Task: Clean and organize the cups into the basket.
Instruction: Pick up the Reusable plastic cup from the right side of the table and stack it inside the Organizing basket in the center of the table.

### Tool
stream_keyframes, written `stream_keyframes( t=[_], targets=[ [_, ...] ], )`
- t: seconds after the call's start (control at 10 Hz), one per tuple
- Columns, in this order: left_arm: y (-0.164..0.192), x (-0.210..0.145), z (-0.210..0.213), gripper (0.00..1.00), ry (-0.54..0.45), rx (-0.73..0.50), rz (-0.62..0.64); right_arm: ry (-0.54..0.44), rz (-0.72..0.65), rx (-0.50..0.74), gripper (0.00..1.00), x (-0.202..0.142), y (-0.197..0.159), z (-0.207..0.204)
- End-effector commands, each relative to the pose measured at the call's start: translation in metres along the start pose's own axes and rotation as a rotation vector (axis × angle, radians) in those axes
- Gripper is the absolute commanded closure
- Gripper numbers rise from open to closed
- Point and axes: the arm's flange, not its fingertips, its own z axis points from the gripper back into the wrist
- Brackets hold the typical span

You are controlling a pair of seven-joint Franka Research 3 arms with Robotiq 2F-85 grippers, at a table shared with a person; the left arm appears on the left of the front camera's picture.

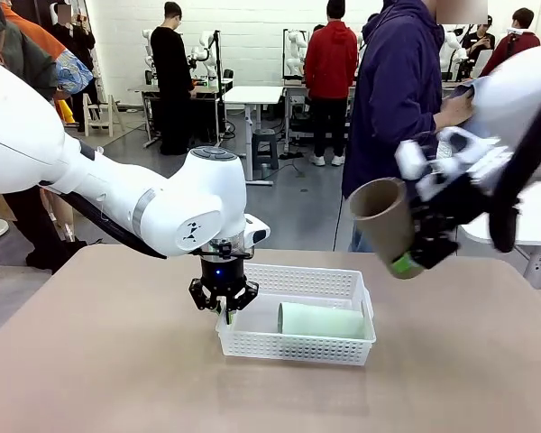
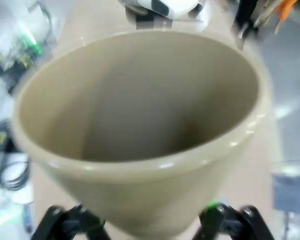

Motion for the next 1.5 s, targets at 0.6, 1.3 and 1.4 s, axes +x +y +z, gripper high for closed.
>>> stream_keyframes(
  t=[0.6,1.3,1.4],
  targets=[
    [0.001,-0.002,0.002,1.0,-0.006,0.001,-0.003,0.472,-0.004,0.161,0.2,0.069,-0.05,-0.11],
    [0.001,-0.002,0.002,1.0,-0.006,0.001,-0.003,0.439,0.022,0.247,0.2,0.077,-0.065,-0.15],
    [0.001,-0.002,0.002,1.0,-0.006,0.001,-0.003,0.445,0.024,0.259,0.2,0.074,-0.066,-0.158]
  ],
)
